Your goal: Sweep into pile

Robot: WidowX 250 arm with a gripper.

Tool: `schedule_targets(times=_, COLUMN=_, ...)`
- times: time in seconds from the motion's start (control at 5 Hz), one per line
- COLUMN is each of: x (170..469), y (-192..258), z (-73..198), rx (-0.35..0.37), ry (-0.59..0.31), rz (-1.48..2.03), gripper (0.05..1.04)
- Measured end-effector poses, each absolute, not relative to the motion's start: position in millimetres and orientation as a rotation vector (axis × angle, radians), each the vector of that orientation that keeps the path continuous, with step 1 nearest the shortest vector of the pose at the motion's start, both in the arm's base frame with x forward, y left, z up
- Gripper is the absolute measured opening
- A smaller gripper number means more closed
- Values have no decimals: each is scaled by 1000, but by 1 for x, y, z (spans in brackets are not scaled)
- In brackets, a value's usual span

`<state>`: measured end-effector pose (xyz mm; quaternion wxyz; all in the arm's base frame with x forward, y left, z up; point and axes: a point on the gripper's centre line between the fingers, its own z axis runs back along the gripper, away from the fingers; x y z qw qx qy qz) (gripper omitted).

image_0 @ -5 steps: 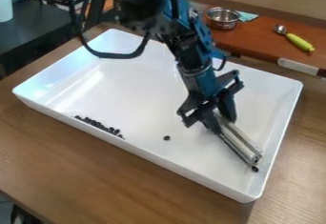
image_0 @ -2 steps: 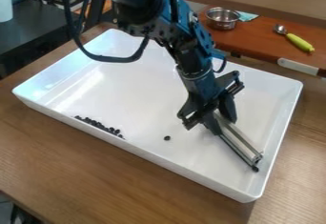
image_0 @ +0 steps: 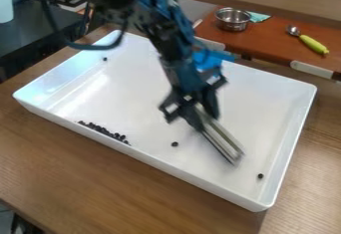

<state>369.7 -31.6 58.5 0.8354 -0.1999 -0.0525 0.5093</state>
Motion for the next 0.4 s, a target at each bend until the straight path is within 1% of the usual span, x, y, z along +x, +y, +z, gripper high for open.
schedule_targets(times=0.2, x=371, y=-4, z=59, rx=-369, ry=-143, rz=1085, gripper=374)
schedule_targets(times=0.4, x=376, y=25, z=67, rx=-287, ry=-184, rz=1084, gripper=374)
